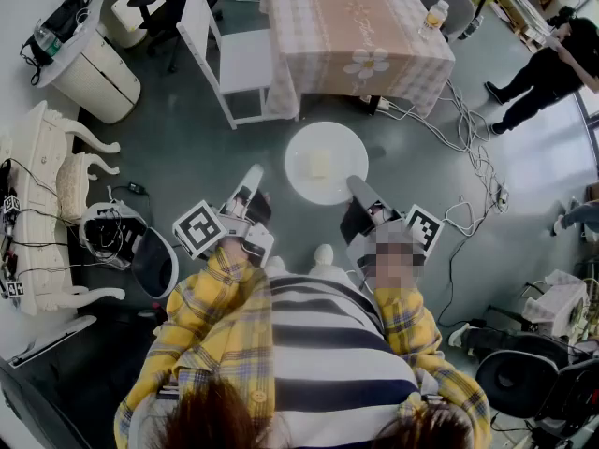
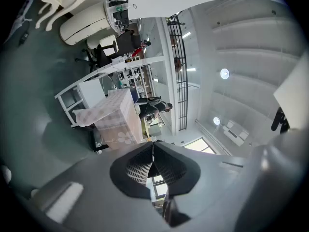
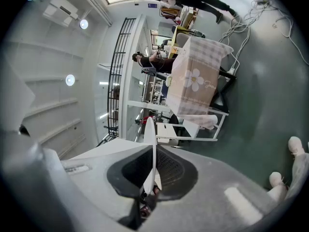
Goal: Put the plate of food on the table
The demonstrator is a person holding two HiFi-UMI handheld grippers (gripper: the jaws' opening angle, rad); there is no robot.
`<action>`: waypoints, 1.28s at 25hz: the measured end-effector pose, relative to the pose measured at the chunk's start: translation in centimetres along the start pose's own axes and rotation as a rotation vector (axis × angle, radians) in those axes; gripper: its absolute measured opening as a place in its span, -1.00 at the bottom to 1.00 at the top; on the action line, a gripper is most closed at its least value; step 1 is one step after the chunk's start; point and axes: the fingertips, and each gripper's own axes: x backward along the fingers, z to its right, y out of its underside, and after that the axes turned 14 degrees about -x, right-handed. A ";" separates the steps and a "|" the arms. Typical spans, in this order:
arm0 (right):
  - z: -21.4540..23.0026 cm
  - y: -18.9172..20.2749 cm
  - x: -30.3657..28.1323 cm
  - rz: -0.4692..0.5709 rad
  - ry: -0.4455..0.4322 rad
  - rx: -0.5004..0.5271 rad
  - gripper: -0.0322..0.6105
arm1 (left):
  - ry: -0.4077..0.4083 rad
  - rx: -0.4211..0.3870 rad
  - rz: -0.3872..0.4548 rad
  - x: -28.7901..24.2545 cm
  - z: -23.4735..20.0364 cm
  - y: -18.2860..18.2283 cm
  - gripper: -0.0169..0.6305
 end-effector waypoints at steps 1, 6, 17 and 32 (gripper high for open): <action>0.1 0.1 0.0 0.001 0.002 0.000 -0.87 | 0.001 0.004 -0.001 0.0 0.0 0.0 -0.96; 0.4 0.3 0.1 0.004 0.011 -0.004 -0.87 | -0.007 0.007 -0.010 0.2 -0.2 0.2 -0.97; 0.6 1.2 -0.4 -0.010 0.003 -0.028 -0.88 | 0.011 0.011 -0.022 0.3 0.1 0.4 -0.96; 2.1 4.7 -4.6 -0.040 0.023 -0.069 -0.88 | -0.044 -0.068 -0.093 2.9 -3.2 -1.4 -0.97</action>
